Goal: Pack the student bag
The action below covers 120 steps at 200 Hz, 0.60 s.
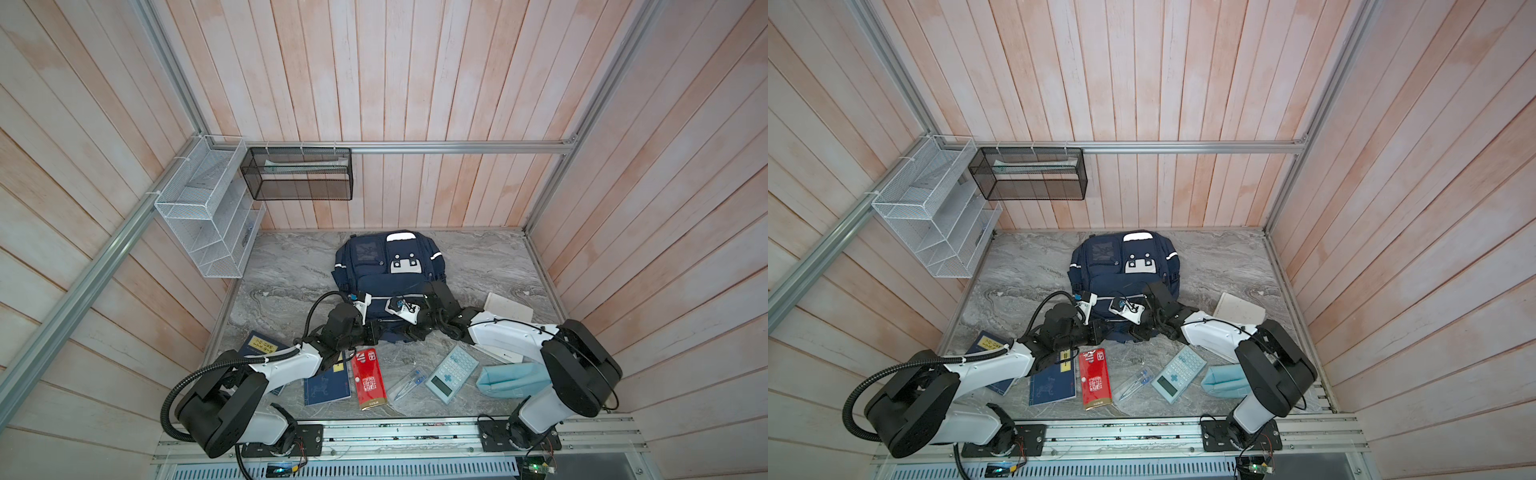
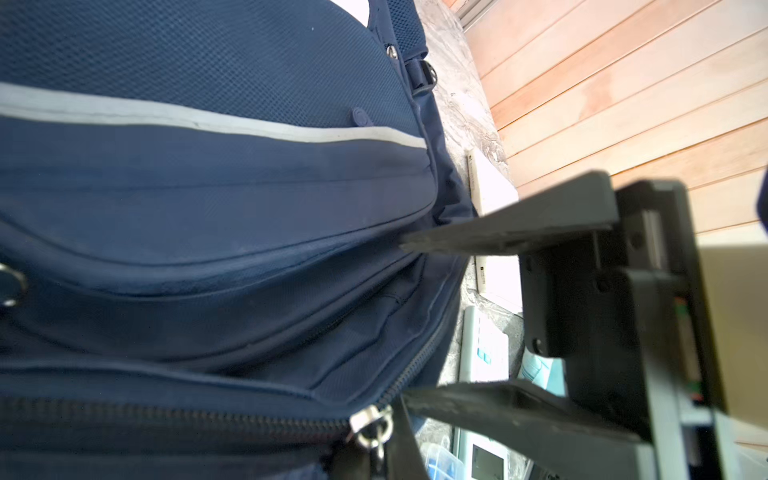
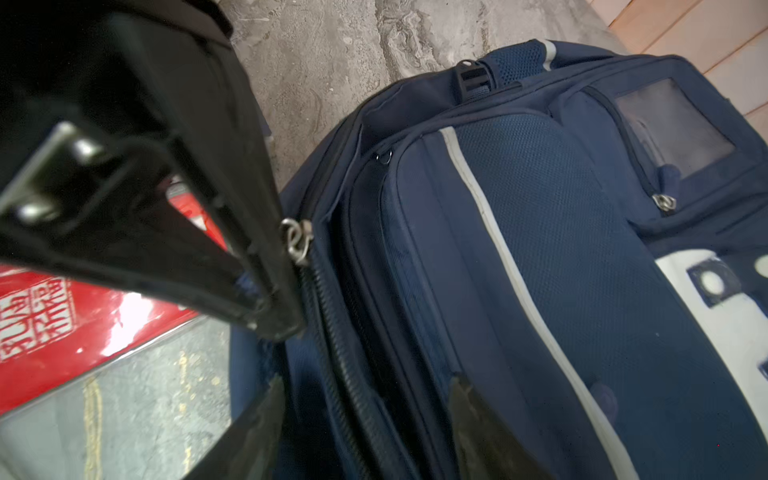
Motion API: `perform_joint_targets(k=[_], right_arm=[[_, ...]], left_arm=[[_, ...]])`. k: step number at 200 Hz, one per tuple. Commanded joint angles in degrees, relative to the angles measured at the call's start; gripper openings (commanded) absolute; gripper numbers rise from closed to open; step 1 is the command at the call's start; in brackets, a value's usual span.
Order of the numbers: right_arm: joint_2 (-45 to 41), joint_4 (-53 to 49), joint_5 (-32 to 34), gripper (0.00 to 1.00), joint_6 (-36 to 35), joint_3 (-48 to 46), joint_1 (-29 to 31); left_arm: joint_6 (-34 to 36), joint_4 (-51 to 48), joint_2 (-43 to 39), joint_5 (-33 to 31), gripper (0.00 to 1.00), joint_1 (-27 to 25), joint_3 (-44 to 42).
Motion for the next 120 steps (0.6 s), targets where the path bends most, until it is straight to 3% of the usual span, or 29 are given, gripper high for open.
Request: perform_joint_targets(k=[1, 20, 42, 86, 120], right_arm=[[1.86, -4.55, -2.16, 0.53, -2.07, 2.32, 0.60], [2.57, -6.12, -1.19, 0.25, -2.88, 2.39, 1.09], [1.68, -13.36, 6.18, 0.00, -3.64, 2.54, 1.11], [-5.06, -11.09, 13.55, 0.00, -2.29, -4.17, 0.42], [-7.93, -8.25, 19.65, 0.01, 0.08, -8.00, -4.47]], left_arm=[[0.92, 4.02, 1.67, 1.42, 0.00, -0.23, 1.85], [1.51, 2.97, 1.00, 1.20, 0.00, 0.87, 2.04], [3.30, -0.99, -2.27, 1.74, 0.00, 6.24, 1.66], [7.95, -4.58, -2.15, 0.47, 0.00, 17.44, 2.19], [8.41, -0.29, 1.51, 5.16, 0.00, 24.81, 1.82]])
